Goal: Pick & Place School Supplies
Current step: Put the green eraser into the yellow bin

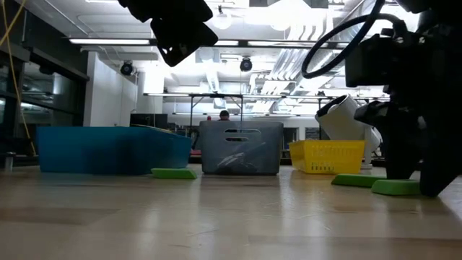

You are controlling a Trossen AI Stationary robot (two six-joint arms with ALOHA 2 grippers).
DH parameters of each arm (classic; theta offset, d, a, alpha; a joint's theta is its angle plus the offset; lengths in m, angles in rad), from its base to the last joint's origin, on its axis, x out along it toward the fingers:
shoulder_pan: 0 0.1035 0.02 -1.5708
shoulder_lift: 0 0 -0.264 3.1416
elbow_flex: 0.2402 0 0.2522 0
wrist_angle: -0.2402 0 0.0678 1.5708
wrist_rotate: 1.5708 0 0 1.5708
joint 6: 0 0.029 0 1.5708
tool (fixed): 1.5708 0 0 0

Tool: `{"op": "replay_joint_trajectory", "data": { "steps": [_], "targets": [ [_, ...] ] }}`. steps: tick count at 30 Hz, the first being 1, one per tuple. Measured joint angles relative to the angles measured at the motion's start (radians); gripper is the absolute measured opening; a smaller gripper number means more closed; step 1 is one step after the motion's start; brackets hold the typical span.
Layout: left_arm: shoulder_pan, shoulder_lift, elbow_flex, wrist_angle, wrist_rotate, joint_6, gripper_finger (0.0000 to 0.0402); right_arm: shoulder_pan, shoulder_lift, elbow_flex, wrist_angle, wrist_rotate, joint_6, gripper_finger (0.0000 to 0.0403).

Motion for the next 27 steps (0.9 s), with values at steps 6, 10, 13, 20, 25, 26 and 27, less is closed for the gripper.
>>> {"op": "replay_joint_trajectory", "data": {
  "steps": [6,10,13,20,25,26,27],
  "targets": [
    [0.0,0.0,0.0,0.0,0.0,-0.002,0.0127,0.0,0.001,0.0,0.0,0.0,0.003,0.0156],
    [0.0,0.0,0.0,0.0,0.0,-0.002,0.0127,-0.001,0.001,-0.002,0.0,0.0,0.005,0.0135],
    [0.0,0.0,0.0,0.0,0.0,-0.002,0.0127,-0.001,0.002,-0.002,-0.001,0.0,0.006,0.012],
    [0.0,0.0,0.0,0.0,0.0,-0.002,0.0127,-0.001,0.002,-0.002,-0.001,-0.003,0.005,0.0095],
    [0.0,0.0,0.0,0.0,0.0,-0.002,0.0127,-0.001,0.002,-0.003,0.0,-0.007,0.003,0.0093],
    [0.0,0.0,0.0,0.0,0.0,-0.002,0.0127,-0.001,0.002,-0.003,0.0,-0.008,0.002,0.0093],
    [0.0,0.0,0.0,0.0,0.0,-0.002,0.0127,-0.001,0.003,-0.003,0.0,-0.008,0.002,0.0094]
  ]
}}
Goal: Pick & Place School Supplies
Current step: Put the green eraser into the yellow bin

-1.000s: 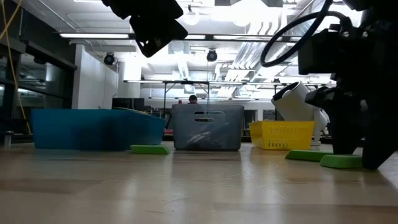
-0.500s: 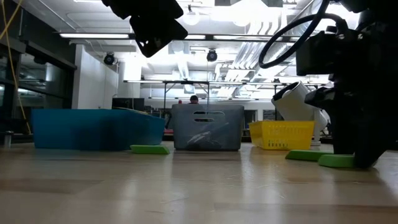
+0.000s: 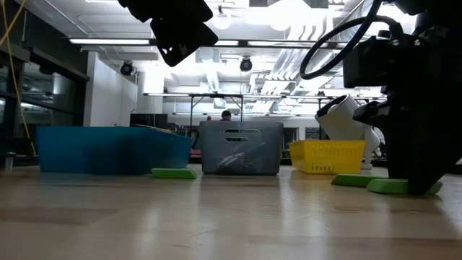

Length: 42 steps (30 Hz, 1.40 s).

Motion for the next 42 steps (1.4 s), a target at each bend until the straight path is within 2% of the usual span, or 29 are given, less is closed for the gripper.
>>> {"op": "replay_joint_trajectory", "data": {
  "steps": [12,17,21,33,42],
  "targets": [
    [0.0,0.0,0.0,0.0,0.0,0.0,0.0127,0.0,-0.016,-0.003,0.004,-0.014,0.0,0.009],
    [0.0,0.0,0.0,0.0,0.0,0.0,0.0127,0.003,-0.084,-0.004,0.023,-0.071,0.0,0.009],
    [0.0,0.0,0.0,0.0,0.0,0.0,0.0127,-0.011,-0.143,-0.004,0.022,-0.044,0.002,0.009],
    [0.0,0.0,0.0,0.0,0.0,0.0,0.0127,-0.167,-0.247,-0.002,-0.023,-0.004,-0.014,0.0089],
    [0.0,0.0,0.0,-0.004,0.0,0.0,0.0127,-0.279,-0.296,-0.002,-0.038,-0.005,-0.104,0.0089]
  ]
}}
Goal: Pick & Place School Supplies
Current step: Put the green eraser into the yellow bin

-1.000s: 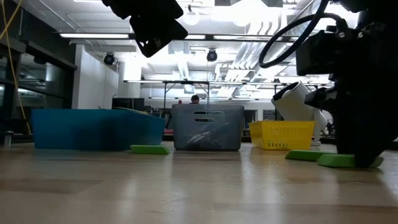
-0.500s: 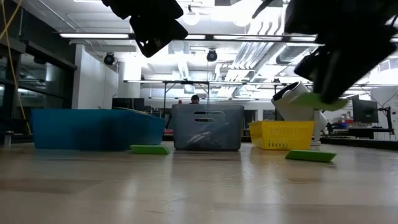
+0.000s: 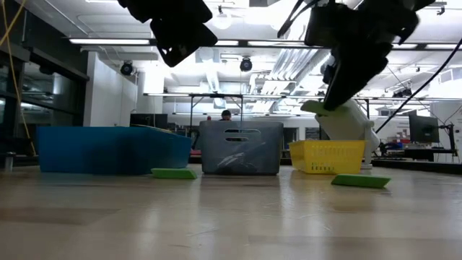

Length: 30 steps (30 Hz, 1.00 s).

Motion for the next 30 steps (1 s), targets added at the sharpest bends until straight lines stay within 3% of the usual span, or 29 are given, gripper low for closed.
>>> {"op": "replay_joint_trajectory", "data": {
  "steps": [14,30],
  "targets": [
    [0.0,0.0,0.0,-0.005,0.0,0.0,0.0127,-0.179,-0.137,0.002,-0.064,0.05,-0.033,0.0089],
    [0.0,0.0,0.0,-0.01,0.0,0.0,0.0127,-0.443,-0.112,0.002,-0.152,0.053,-0.04,0.0089]
  ]
}}
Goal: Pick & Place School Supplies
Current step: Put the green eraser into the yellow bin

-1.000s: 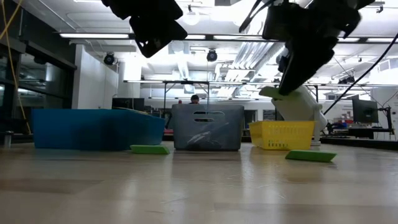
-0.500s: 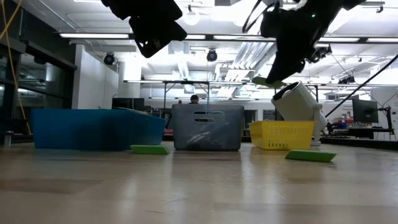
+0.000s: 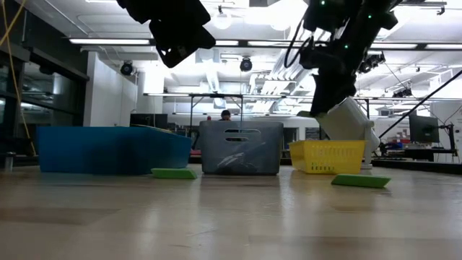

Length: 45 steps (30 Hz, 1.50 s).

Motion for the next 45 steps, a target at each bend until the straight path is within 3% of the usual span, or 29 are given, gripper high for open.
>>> {"op": "replay_joint_trajectory", "data": {
  "steps": [10,34,45],
  "targets": [
    [0.0,0.0,0.0,-0.01,0.0,0.0,0.0127,-0.08,0.026,0.0,-0.013,-0.028,0.04,0.0089],
    [0.0,0.0,0.0,-0.046,0.0,0.0,0.0127,-0.057,0.261,-0.002,0.032,-0.027,0.064,0.009],
    [-0.003,0.0,0.0,-0.046,-0.001,0.0,0.0127,-0.056,0.261,-0.002,0.032,-0.027,0.057,0.0125]
  ]
}}
